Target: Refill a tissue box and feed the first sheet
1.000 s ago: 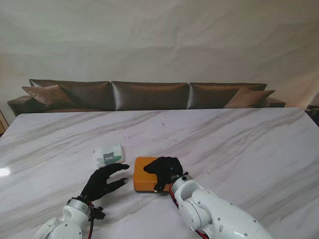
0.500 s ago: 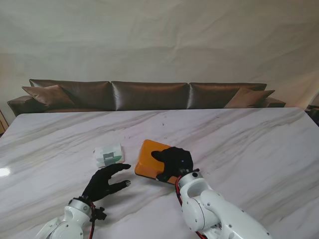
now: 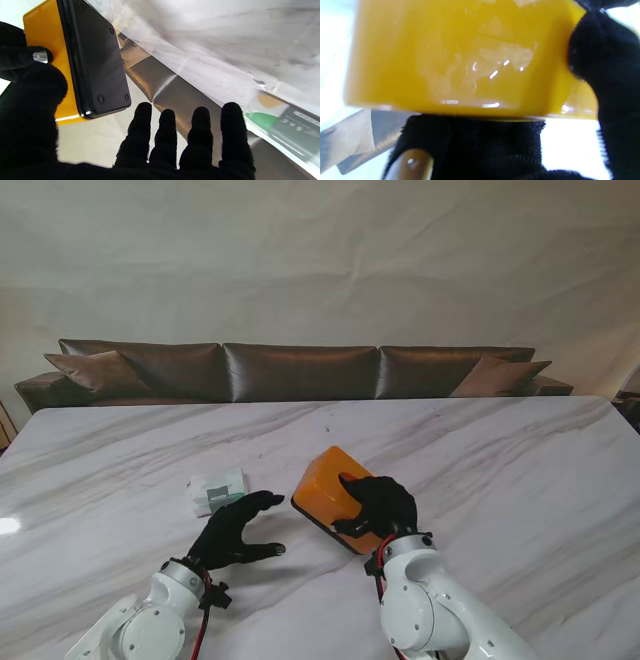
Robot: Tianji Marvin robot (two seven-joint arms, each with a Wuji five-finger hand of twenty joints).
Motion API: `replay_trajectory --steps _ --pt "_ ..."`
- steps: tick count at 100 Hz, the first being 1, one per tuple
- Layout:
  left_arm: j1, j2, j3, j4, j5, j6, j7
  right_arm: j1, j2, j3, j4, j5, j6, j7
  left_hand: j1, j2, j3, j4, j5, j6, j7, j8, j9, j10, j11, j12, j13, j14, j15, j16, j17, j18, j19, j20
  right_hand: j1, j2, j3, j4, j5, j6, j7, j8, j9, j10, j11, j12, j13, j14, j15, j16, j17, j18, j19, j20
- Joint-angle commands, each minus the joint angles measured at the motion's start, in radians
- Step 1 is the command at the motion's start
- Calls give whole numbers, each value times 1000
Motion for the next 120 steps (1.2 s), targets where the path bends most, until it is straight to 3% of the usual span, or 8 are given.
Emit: replay_trajectory --steps 1,13,26,75,120 --pt "-18 -5 15 -1 -6 7 -26 -14 -14 7 19 -15 -3 3 -66 -40 39 -60 -33 24 -36 -35 -60 9 -25 -14 -57 -13 -16 -22 -32 -6 -285 -3 80 113 128 93 88 -33 57 -3 165 13 230 15 75 60 455 77 16 -158 228 14" --pt "-53 -8 53 12 -17 24 -28 -28 -30 18 41 29 -30 -50 -119 -25 61 -84 -36 58 -71 -56 -83 30 -29 -18 -75 -6 -18 -29 -49 1 -309 -12 84 111 128 95 88 -30 58 -5 164 17 230 11 75 67 454 76 16 -152 229 13" --pt "-86 -16 85 30 -47 31 -27 -39 -45 24 64 64 -63 -104 -139 -7 59 -90 -35 82 -86 -65 -89 50 -30 -19 -82 3 -23 -37 -64 11 -325 -21 86 110 127 96 88 -29 59 -6 164 19 230 10 75 67 454 76 16 -150 229 12" --pt "-162 -36 157 109 -132 -9 -23 -77 -104 1 118 192 -172 -280 -122 25 8 -82 -18 101 -101 -75 -72 65 -19 -14 -53 28 -4 -38 -45 27 -312 -20 99 105 123 101 88 -14 59 -8 165 28 228 5 74 75 455 73 15 -142 231 9" --pt "-191 -51 195 158 -197 -48 -18 -81 -135 -44 149 263 -266 -349 -95 53 -43 -69 -21 94 -107 -78 -65 67 -16 -11 -40 32 3 -36 -34 29 -289 -12 101 109 118 105 88 -10 59 -9 164 31 229 2 74 78 456 71 15 -139 233 6"
